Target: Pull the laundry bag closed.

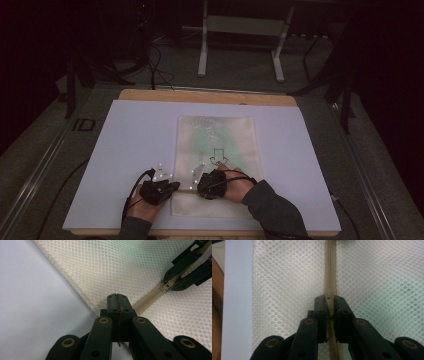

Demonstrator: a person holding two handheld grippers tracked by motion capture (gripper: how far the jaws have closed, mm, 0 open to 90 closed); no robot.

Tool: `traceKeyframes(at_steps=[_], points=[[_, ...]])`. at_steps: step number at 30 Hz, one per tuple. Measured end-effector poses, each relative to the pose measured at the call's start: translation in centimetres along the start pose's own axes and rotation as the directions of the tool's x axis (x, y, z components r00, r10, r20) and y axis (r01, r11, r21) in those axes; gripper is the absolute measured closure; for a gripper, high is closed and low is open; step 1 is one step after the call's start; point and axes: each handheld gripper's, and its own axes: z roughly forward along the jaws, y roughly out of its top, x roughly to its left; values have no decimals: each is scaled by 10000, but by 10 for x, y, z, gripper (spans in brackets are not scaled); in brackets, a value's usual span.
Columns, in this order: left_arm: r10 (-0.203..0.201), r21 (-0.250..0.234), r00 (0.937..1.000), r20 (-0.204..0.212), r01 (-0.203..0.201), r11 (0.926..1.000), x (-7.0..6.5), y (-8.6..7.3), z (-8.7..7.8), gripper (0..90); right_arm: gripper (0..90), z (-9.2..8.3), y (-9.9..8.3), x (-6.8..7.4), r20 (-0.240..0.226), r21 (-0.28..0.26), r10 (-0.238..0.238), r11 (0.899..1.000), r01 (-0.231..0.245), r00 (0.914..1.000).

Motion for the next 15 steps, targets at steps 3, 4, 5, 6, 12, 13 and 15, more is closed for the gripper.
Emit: traceKeyframes(at_steps=[3, 4, 5, 6, 12, 13, 15], points=[[24, 6, 10000, -5, -24, 10000, 0, 0, 0, 894, 824, 0, 0, 0, -3, 25, -18, 10000, 18, 10000], [19, 0, 10000, -10, -19, 10000, 0, 0, 0, 894, 824, 0, 0, 0, -2, 29, -21, 10000, 21, 10000], [20, 1, 10000, -16, -20, 10000, 0, 0, 0, 894, 825, 0, 0, 0, 4, 29, -21, 10000, 21, 10000], [30, 6, 10000, -15, -30, 10000, 0, 0, 0, 894, 825, 0, 0, 0, 7, 67, -34, 10000, 34, 10000], [46, 8, 10000, -12, -46, 10000, 0, 0, 0, 894, 824, -4, -3, 1, 5, 167, -8, 9999, 8, 10000], [35, 3, 10000, -18, -35, 10000, 0, 0, 0, 894, 825, -4, -4, 1, -2, 174, 10, 9998, -10, 10000], [26, 7, 10000, -19, -26, 10000, 0, 0, 0, 894, 824, -5, -5, 1, 22, 192, -31, 9998, 31, 10000]])
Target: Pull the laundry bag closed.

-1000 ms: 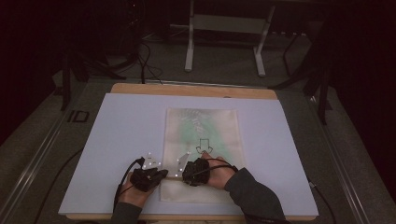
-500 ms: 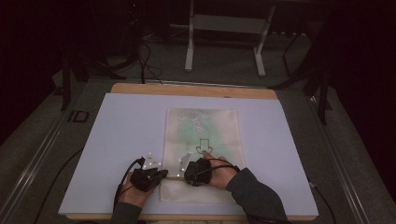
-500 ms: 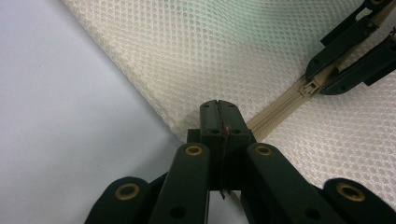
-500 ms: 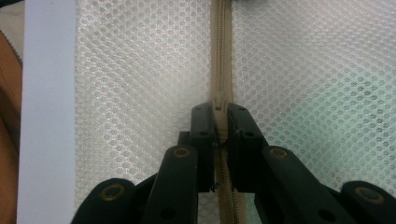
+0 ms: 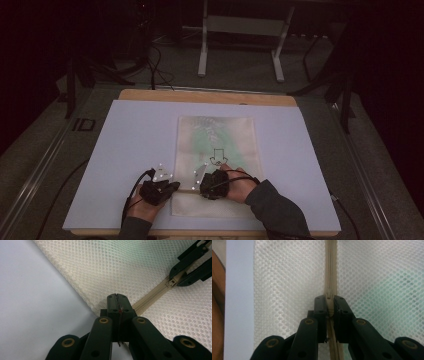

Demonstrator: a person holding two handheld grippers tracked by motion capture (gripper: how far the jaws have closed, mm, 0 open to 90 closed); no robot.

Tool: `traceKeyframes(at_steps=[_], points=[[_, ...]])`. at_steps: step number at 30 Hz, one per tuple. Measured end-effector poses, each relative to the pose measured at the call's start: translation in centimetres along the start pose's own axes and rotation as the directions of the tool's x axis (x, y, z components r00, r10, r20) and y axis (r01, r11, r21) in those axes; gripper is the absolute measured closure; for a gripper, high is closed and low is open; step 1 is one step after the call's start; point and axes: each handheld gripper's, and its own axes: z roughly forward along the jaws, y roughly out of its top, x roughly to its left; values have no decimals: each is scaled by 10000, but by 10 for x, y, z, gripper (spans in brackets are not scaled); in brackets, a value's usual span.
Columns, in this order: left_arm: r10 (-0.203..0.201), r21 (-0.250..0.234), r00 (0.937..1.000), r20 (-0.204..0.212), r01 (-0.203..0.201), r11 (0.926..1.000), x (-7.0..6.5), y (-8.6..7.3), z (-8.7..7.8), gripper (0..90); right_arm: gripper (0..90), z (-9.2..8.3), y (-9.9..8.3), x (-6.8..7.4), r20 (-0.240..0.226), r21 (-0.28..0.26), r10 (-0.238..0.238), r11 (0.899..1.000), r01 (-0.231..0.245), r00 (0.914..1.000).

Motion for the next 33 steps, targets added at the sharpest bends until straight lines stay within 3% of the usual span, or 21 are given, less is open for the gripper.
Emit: traceKeyframes(at_steps=[33], points=[[-54, -7, 10000, -5, 54, 10000, 0, 0, 0, 894, 825, -8, -10, 1, -49, 371, -138, 9992, 140, 9999]])
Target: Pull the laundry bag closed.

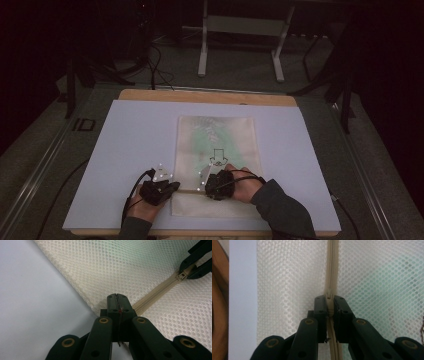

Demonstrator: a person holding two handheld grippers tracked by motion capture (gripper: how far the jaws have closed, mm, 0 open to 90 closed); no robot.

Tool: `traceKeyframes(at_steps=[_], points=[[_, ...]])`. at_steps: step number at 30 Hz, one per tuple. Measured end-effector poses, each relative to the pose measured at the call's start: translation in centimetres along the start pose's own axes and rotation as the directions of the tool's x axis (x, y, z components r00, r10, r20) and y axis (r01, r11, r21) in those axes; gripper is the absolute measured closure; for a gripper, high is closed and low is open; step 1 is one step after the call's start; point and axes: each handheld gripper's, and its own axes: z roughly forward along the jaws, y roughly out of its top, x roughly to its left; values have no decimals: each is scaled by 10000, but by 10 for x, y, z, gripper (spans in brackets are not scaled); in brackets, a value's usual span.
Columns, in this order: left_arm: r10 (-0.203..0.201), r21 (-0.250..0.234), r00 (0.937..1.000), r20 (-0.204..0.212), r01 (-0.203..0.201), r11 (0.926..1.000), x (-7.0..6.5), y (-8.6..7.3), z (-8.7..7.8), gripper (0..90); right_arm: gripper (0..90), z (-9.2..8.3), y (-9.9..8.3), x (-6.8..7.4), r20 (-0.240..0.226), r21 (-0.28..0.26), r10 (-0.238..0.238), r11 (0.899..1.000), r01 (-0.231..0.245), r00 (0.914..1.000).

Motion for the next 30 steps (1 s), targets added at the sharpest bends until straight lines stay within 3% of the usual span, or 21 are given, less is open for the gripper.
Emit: traceKeyframes(at_steps=[30], points=[[40, 10, 10000, -22, -40, 10000, 0, 0, 0, 894, 824, -5, -12, 0, -88, 183, 54, 9998, -52, 9999]])
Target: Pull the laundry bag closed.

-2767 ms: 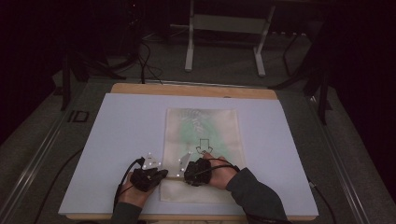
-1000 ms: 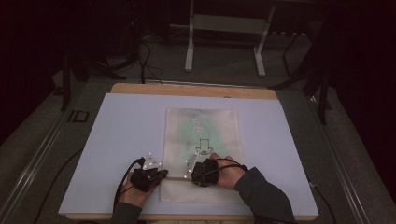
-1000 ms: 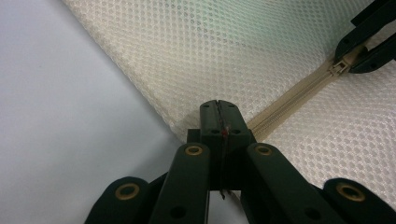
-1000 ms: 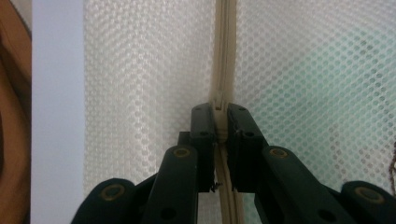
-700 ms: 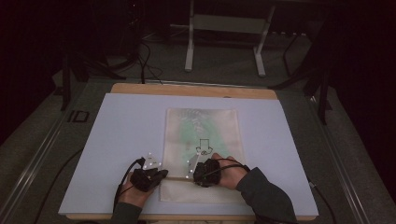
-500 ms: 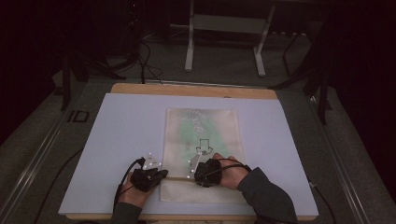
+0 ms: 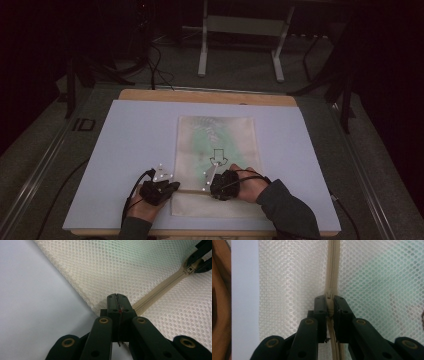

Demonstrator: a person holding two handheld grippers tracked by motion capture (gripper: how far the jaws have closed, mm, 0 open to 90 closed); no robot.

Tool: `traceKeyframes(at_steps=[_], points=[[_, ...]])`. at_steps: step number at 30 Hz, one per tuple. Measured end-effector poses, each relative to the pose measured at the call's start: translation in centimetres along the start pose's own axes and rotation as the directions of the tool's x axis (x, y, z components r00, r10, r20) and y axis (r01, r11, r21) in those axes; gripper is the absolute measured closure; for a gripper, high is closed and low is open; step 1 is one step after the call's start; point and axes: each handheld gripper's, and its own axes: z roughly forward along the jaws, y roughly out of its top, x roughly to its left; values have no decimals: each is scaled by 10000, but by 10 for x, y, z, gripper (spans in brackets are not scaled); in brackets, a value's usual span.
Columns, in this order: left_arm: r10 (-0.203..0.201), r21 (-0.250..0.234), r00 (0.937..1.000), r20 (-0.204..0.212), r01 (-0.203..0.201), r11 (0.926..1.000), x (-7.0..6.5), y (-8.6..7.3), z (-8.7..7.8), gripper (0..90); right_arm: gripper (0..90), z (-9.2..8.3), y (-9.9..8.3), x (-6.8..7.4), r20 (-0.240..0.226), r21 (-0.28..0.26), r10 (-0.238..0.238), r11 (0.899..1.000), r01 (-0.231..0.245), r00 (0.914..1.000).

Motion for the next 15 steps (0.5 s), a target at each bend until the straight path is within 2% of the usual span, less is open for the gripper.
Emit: traceKeyframes(at_steps=[15], points=[[-15, 34, 10000, 10, 15, 10000, 0, 0, 0, 895, 825, -2, -4, -1, -37, 56, -53, 10000, 53, 10000]])
